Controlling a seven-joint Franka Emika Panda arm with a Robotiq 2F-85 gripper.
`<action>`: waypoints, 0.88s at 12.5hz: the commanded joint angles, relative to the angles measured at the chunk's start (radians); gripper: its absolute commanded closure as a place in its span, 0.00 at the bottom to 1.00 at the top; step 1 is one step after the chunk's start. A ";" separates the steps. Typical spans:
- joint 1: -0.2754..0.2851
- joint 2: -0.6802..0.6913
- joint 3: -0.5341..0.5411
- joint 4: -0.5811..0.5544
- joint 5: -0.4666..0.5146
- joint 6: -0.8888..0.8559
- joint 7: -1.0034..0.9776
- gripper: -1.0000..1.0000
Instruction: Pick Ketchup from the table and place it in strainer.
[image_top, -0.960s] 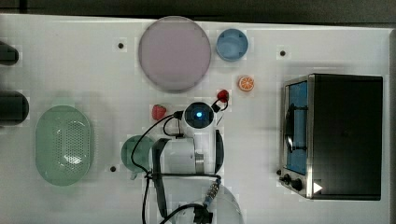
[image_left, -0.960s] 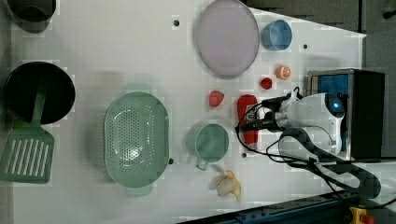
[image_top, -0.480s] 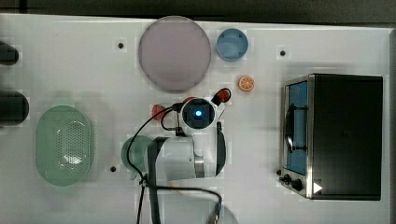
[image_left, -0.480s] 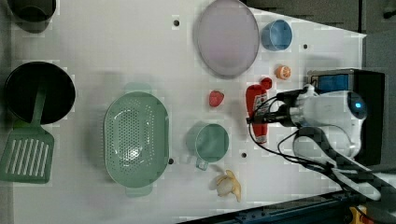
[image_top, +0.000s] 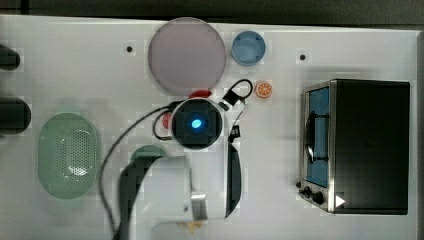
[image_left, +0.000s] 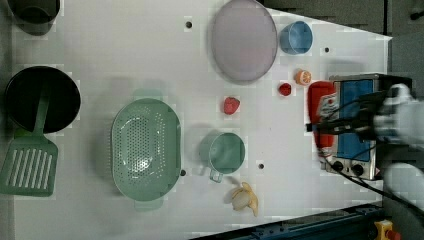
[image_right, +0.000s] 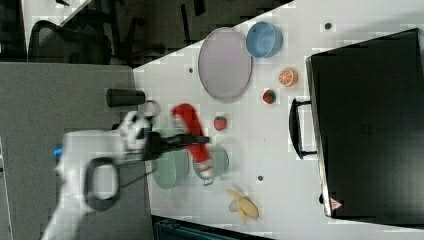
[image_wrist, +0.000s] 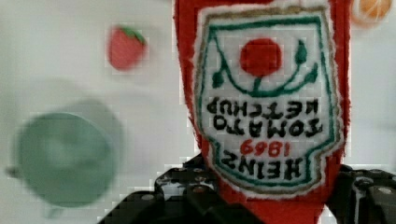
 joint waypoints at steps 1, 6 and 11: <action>0.059 0.003 0.101 0.094 0.087 -0.082 0.058 0.37; 0.118 0.056 0.287 0.135 0.132 -0.064 0.473 0.37; 0.155 0.262 0.439 0.136 0.132 0.240 0.732 0.37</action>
